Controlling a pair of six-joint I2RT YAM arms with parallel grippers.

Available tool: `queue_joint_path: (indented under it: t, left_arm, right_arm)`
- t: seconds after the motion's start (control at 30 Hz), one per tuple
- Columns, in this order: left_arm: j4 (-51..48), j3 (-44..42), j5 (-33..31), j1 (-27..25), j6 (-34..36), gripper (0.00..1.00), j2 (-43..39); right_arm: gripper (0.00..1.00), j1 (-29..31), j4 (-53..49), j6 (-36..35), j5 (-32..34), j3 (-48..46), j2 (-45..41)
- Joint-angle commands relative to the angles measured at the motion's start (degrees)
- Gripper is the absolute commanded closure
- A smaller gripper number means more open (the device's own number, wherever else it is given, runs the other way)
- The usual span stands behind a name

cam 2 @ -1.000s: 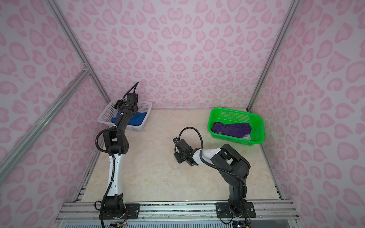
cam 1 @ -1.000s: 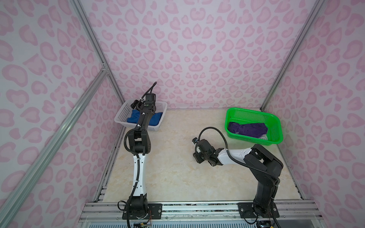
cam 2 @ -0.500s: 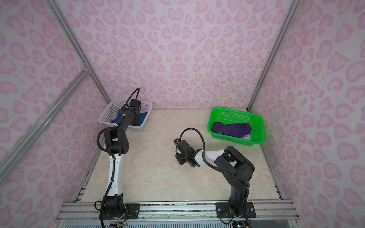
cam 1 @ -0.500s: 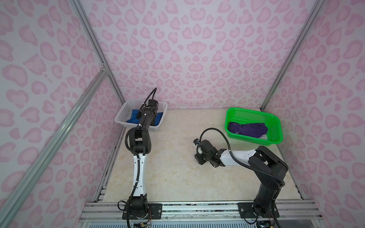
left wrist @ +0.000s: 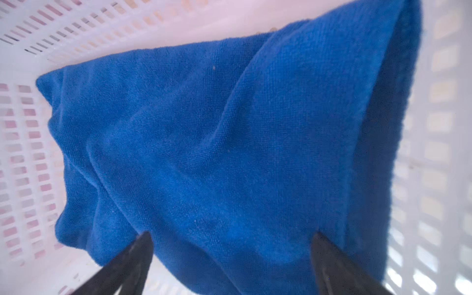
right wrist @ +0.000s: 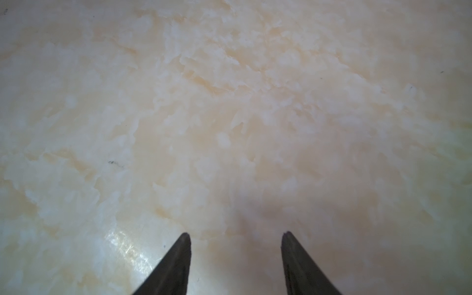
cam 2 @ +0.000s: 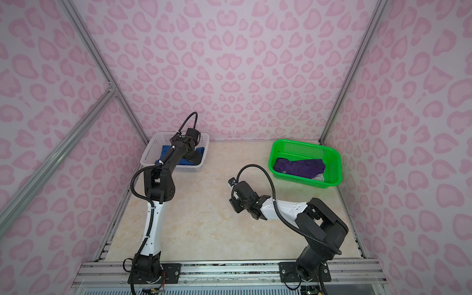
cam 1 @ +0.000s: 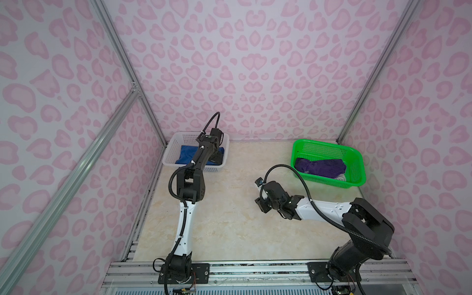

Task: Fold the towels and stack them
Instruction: 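Lower the blue towel into the white basket with the left gripper, then open the left gripper and withdraw while right gripper reaches into green basket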

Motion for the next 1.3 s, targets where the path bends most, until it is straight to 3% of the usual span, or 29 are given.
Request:
queue_joint_path:
  t: [0.0, 0.17, 0.37, 0.53, 0.63, 0.93, 1.27]
  left_arm:
    - [-0.22, 1.05, 0.18, -0.21, -4.25, 0.02, -11.04]
    - [1.77, -0.98, 6.13, -1.0, -7.55, 0.02, -14.77]
    - [2.57, -1.83, 0.64, -0.17, -9.31, 0.02, -19.75]
    - [1.57, -2.58, 1.11, 4.26, -11.55, 0.02, -23.73]
    - [3.98, -7.23, 3.97, 6.45, -12.15, 0.02, -28.4]
    - [24.36, -31.25, 12.52, 6.65, -12.37, 0.02, -48.08]
    - [25.97, -37.0, 11.64, 6.66, -13.07, 0.02, -53.01]
  right_arm:
    - [0.42, 0.1, 0.83, -0.42, 1.27, -1.63, -1.47]
    - [0.42, 0.1, -0.05, -0.52, 3.66, -1.9, -2.65]
    - [0.42, 0.05, -2.27, -1.17, 4.2, -0.7, -3.75]
    - [0.42, -0.16, -2.88, -0.76, 6.09, -0.57, -5.46]
    - [0.41, -1.15, -4.57, -0.68, 6.52, 0.56, -6.02]
    - [0.41, -8.69, -8.86, -2.83, 3.94, 6.19, -7.59]
    - [0.4, -11.25, -9.38, -4.54, 4.89, 8.28, -7.66]
